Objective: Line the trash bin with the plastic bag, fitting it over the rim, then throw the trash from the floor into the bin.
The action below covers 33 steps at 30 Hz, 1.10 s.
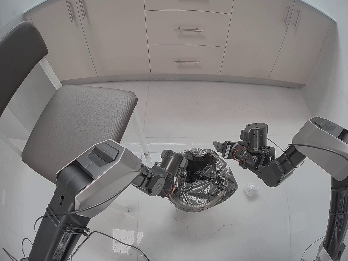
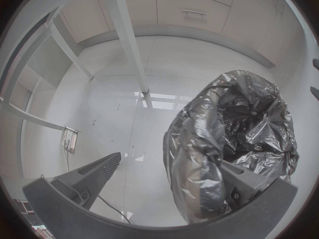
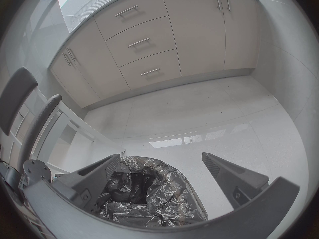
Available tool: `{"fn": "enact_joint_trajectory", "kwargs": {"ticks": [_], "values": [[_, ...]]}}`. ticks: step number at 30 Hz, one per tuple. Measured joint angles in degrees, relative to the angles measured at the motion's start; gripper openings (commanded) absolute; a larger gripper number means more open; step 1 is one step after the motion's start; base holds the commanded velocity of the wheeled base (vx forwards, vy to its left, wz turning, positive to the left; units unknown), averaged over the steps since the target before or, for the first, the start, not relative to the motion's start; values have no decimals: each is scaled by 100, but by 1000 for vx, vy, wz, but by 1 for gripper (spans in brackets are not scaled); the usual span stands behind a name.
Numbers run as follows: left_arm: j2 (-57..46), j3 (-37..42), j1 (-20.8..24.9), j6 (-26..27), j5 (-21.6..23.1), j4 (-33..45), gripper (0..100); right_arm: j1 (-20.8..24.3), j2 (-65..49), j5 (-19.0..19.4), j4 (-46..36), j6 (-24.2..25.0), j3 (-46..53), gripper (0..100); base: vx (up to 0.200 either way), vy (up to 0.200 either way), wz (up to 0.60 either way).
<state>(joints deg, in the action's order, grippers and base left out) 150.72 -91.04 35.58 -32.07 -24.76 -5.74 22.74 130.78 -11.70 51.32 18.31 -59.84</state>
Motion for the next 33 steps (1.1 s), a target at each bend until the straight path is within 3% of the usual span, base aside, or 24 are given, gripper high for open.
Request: {"fn": "enact_joint_trajectory", "kwargs": {"ticks": [18,27,33], "values": [[-795,634,663,-99,-1,-46,100,0,0,0,5,5,0,100,0,0,0],[-745,538,997,741,-310,-173,100,0,0,-4,7,5,0,100,0,0,0],[-485,195,1080,875,-368,-180,100,0,-10,-9,7,5,4,100,0,0,0]]}}
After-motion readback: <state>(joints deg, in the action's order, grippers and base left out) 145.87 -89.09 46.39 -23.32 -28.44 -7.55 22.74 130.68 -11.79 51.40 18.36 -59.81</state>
